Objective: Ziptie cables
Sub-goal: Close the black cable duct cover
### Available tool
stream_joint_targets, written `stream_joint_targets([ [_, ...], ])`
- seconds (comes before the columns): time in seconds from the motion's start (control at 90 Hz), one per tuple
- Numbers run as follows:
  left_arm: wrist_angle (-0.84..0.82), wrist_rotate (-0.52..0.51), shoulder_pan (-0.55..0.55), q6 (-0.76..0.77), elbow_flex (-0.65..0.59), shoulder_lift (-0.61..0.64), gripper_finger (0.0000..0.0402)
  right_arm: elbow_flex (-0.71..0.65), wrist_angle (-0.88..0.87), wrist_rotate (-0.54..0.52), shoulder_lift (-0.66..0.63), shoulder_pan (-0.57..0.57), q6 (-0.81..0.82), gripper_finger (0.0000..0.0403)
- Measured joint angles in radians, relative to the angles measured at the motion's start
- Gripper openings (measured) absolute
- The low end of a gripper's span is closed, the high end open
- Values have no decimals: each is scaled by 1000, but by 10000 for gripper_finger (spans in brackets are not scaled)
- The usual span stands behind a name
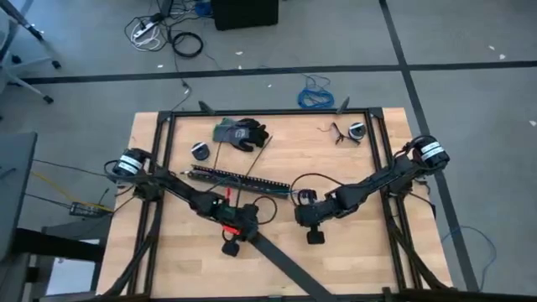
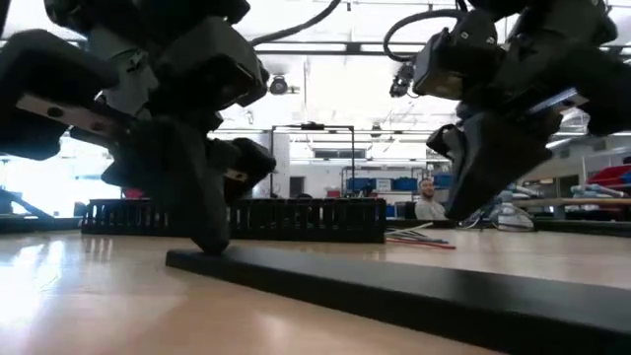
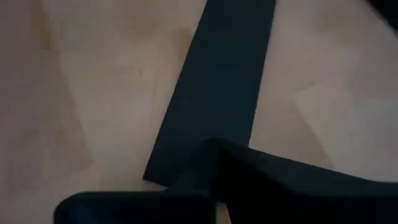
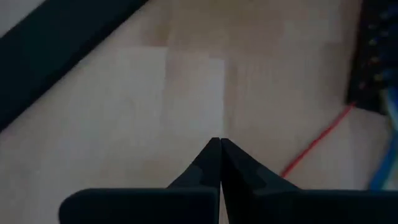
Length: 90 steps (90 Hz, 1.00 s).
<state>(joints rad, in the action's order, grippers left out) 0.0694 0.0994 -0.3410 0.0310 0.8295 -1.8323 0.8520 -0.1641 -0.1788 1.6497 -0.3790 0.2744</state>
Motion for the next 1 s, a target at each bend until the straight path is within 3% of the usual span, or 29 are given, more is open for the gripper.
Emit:
stream_joint_targets([
  [0.3, -78, -166, 44, 121, 0, 31, 0, 3, -25, -46, -7, 2, -6, 0],
  [0.567, -265, -267, 67, 128, -9, 122, 0, 56, 182, 277, -4, -82, 56, 0],
  [1.0, -279, -267, 100, 78, -8, 125, 0, 56, 303, 358, 184, -106, 201, 0],
])
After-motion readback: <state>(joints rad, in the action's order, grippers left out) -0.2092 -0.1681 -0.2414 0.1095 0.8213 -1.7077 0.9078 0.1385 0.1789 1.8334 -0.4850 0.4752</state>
